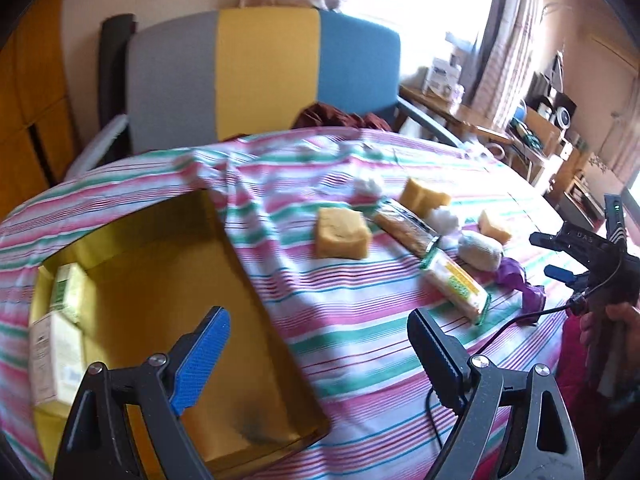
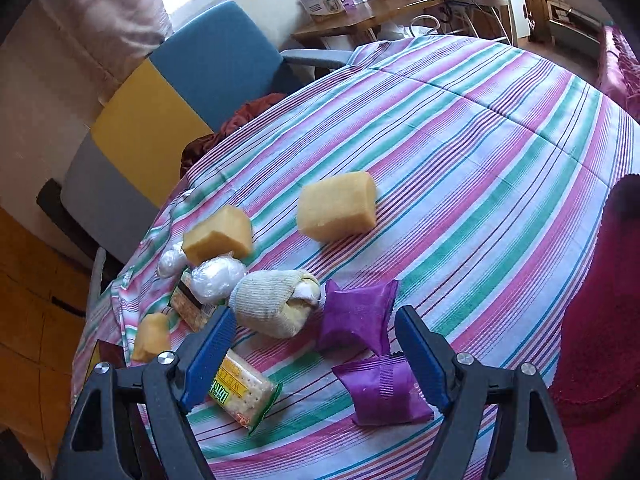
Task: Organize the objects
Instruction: 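Move both tools back toward the remaining items on the cloth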
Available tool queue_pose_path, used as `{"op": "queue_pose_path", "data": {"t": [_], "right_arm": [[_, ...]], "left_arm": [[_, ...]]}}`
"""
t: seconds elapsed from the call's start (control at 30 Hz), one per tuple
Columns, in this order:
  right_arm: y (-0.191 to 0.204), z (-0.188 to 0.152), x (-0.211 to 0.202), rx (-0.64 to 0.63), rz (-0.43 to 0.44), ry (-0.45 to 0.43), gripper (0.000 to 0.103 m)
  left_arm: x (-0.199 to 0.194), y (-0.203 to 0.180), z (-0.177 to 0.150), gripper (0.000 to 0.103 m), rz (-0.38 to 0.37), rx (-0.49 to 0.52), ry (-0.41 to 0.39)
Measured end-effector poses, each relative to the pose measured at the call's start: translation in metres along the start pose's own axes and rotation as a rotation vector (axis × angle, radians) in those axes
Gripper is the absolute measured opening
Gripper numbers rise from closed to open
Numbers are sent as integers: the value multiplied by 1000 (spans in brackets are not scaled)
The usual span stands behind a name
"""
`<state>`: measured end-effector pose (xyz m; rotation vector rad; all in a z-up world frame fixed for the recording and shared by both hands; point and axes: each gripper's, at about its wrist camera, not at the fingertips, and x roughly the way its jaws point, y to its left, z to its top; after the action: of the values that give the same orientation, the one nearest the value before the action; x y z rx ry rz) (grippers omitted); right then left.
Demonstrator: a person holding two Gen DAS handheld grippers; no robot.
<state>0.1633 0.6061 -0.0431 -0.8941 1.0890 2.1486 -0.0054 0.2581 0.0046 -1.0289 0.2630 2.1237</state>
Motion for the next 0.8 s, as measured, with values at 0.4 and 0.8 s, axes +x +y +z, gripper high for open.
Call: {"op": "queue_pose_path", "data": {"t": [0.4,0.8], "right_arm": [[-11,4,-9,51,34,-51,83],[-22,8,-2,113,78,-24,83]], "left_arm": [[81,-87,36,81,-145,77,178],[170,-125,44,77,-142,-135,363]]}}
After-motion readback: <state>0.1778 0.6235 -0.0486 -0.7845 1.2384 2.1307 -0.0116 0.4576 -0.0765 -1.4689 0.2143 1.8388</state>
